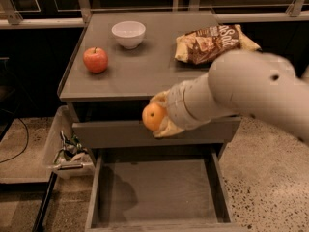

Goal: Pick orange from middle drawer and place on counter

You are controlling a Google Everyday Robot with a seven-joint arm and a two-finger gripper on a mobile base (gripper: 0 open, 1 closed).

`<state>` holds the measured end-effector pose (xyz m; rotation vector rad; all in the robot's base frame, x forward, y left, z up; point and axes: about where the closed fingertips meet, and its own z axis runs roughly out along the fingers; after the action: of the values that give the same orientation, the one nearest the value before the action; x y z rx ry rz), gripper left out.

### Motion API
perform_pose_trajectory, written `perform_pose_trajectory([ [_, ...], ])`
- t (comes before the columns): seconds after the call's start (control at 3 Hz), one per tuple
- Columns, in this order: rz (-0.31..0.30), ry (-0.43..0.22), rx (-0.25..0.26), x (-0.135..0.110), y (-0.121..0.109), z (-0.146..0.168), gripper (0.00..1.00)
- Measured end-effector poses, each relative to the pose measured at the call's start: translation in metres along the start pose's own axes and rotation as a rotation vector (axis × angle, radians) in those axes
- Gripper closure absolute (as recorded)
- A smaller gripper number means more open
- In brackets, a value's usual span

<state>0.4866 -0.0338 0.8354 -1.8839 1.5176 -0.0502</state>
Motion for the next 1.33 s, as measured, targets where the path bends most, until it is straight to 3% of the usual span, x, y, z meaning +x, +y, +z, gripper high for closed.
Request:
perform_pose_trajectory([
  [0.33, 0.011, -0.030, 0.059, 0.006, -0.055, -0.034, 1.00],
  [0.67, 0.077, -0.098, 0.120, 0.026, -0.096, -0.052, 1.00],
  [1.0, 0.077, -0.098, 0.120, 0.026, -0.096, -0.052, 1.00],
  [1.33, 0.069, -0.110, 0.118, 0.026, -0.117, -0.044, 1.00],
])
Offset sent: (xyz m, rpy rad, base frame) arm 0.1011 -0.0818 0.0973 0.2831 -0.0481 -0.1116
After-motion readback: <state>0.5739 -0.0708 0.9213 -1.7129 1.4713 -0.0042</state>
